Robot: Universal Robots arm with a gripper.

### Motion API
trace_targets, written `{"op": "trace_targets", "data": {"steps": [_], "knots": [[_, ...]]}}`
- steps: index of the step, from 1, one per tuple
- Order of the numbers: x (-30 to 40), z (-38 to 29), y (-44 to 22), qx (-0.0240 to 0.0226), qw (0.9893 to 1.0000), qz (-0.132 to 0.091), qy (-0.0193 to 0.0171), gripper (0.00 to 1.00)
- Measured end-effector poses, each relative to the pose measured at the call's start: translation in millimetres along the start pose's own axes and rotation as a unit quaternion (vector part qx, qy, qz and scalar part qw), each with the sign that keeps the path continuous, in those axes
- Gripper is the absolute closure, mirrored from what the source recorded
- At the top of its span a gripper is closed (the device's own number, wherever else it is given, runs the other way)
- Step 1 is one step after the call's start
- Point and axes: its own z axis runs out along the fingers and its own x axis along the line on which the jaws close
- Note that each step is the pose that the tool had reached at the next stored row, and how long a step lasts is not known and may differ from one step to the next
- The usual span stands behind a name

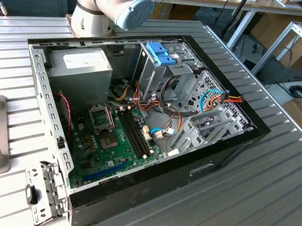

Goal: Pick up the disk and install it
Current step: 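Pick up the disk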

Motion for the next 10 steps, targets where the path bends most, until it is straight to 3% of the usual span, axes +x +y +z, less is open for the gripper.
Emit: {"op": "trace_targets", "data": {"steps": [10], "knots": [[1.2, -0.2, -0.1, -0.0001, 1.0, 0.0, 0.0, 0.63]]}}
